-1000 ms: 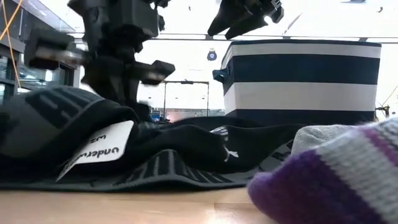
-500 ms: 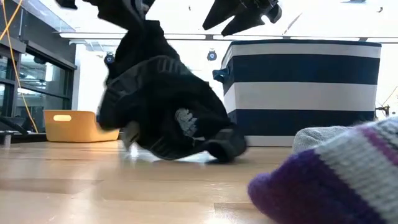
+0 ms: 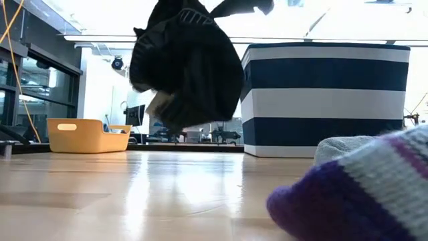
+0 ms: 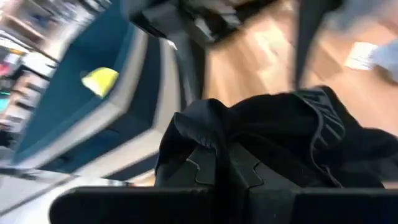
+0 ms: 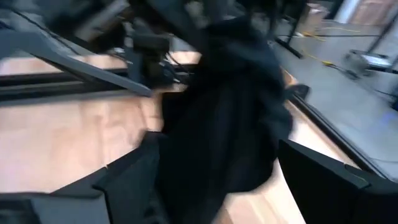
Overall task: Pick & Place Cloths
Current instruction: Put the black boxers into the transparent bin
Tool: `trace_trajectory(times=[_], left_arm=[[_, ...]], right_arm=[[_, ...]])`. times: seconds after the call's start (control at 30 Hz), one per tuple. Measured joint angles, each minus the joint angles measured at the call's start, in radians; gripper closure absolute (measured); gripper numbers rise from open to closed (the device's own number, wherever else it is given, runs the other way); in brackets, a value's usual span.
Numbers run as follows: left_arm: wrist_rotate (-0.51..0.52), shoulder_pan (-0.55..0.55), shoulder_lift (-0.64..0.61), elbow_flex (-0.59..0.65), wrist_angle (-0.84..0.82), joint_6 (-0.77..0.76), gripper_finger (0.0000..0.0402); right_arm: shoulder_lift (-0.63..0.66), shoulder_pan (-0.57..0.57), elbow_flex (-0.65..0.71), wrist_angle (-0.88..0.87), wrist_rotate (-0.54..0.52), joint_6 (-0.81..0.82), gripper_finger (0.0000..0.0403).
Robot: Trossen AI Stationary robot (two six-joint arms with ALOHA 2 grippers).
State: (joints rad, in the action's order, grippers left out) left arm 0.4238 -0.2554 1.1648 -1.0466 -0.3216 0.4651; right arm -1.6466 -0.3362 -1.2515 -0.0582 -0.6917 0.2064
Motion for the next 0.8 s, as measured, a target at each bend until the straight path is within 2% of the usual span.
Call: trace_trajectory(times=[0.1, 0.33, 0.47, 0.8], left_arm=[[0.044, 0.000, 0.000, 0.000, 0.067, 0.035, 0.0402], [0.057, 0.000, -0.001, 0.000, 0.255, 0.102, 0.0402], [0.031, 0.000, -0.002, 0.000, 0.339, 0.132, 0.0402], [-0.085, 0.000, -0.002, 0.000, 0.435, 0.104, 0.0402]], right_arm=[[0.000, 0.017, 0.000, 0.042, 0.069, -0.021, 0.0082], [0.000, 0.054, 0.000, 0.071, 0.075, -0.023, 0.0082], [0.000, 0.070, 0.000, 0.117, 0.123, -0.044, 0.0082], [0.000, 0.074, 0.000, 0.173, 0.126, -0.111, 0.0094]])
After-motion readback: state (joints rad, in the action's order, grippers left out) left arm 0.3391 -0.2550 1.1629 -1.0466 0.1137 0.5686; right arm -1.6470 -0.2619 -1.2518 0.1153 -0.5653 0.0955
